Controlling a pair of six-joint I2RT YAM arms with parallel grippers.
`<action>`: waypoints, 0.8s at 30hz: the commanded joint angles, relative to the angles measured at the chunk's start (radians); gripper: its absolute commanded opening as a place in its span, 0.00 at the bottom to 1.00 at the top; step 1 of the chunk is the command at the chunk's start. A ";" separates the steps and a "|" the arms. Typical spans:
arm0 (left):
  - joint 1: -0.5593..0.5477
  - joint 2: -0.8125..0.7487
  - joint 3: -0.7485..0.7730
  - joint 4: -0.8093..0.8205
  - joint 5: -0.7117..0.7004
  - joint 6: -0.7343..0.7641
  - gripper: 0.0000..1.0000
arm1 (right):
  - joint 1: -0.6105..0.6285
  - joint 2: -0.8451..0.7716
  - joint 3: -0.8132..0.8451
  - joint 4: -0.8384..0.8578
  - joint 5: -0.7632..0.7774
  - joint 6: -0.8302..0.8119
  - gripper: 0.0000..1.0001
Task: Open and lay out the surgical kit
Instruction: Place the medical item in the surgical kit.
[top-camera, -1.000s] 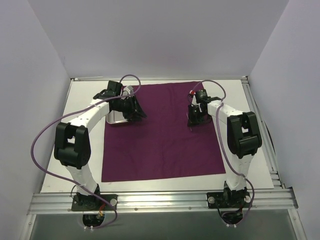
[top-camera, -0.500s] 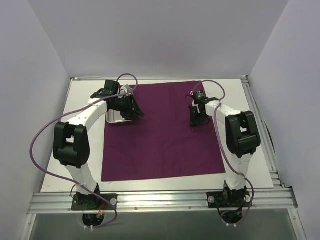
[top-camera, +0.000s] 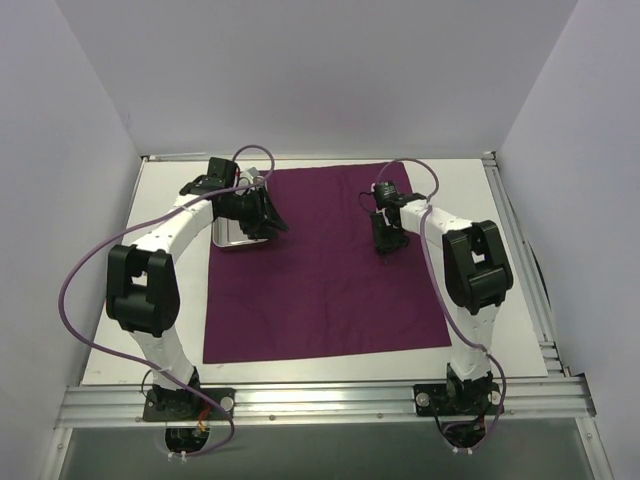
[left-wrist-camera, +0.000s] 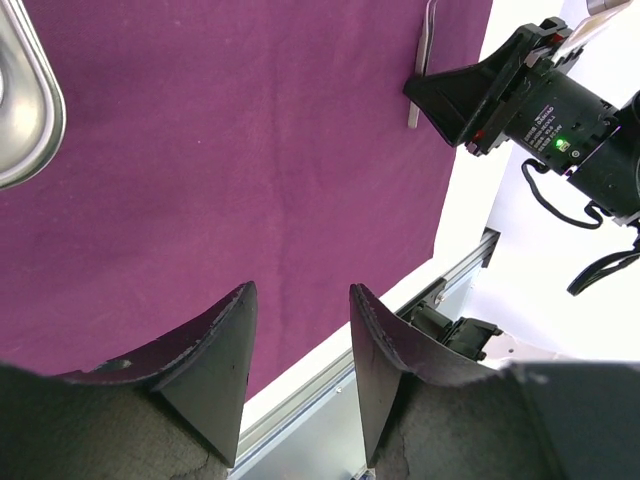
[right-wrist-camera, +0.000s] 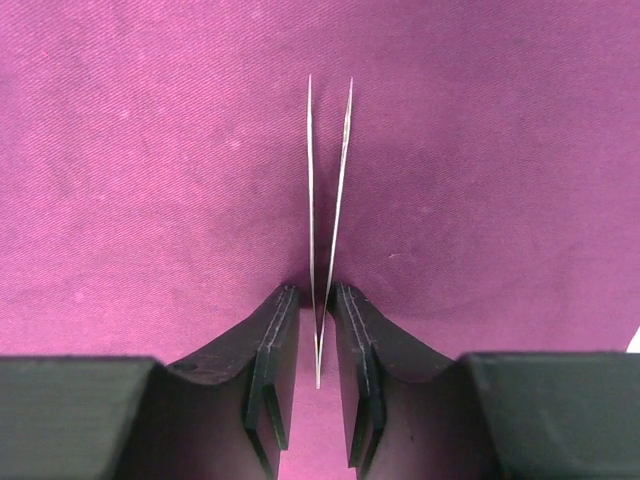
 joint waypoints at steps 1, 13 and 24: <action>0.012 -0.045 0.040 -0.013 0.003 0.020 0.51 | 0.004 0.030 0.016 -0.066 0.087 -0.019 0.23; 0.052 -0.026 0.145 -0.111 -0.102 0.081 0.51 | 0.012 -0.033 0.070 -0.115 0.081 -0.008 0.30; 0.086 0.170 0.431 -0.294 -0.405 0.263 0.55 | 0.012 -0.111 0.265 -0.248 0.028 -0.006 0.42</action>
